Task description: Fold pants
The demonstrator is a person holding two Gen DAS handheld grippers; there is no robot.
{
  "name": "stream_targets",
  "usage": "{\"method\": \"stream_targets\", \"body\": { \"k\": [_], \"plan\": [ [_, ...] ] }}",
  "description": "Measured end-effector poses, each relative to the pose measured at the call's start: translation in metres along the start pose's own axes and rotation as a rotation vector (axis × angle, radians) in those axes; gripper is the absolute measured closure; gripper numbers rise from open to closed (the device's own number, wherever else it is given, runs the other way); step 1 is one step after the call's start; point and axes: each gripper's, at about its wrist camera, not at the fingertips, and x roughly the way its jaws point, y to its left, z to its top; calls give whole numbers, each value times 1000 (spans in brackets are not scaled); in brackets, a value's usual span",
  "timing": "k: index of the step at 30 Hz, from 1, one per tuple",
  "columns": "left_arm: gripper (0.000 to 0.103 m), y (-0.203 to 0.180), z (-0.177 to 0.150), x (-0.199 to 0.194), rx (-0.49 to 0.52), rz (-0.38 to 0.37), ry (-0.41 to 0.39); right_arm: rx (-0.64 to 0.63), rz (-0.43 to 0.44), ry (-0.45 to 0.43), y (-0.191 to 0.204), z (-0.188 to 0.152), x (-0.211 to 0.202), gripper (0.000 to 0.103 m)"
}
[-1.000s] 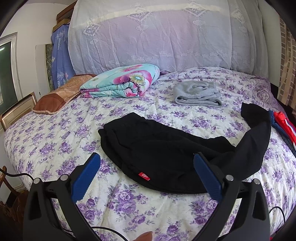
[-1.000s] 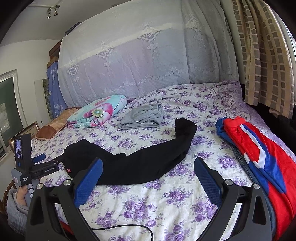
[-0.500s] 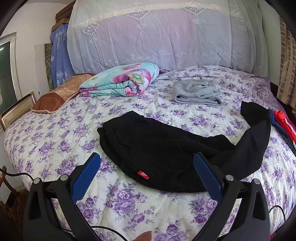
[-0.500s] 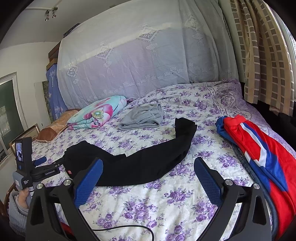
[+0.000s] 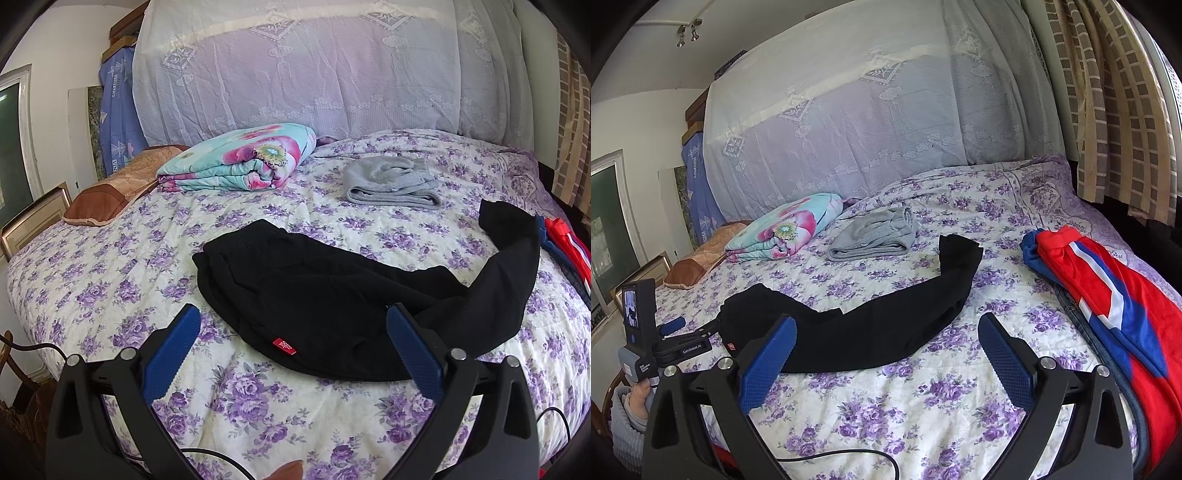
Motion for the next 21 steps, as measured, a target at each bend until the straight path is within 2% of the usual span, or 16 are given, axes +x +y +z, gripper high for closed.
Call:
{"method": "stream_targets", "body": {
  "k": [21],
  "plan": [
    [4,-4,-3,-2,6,-2,7,19,6,-11,-1,0,1,4]
  ]
}}
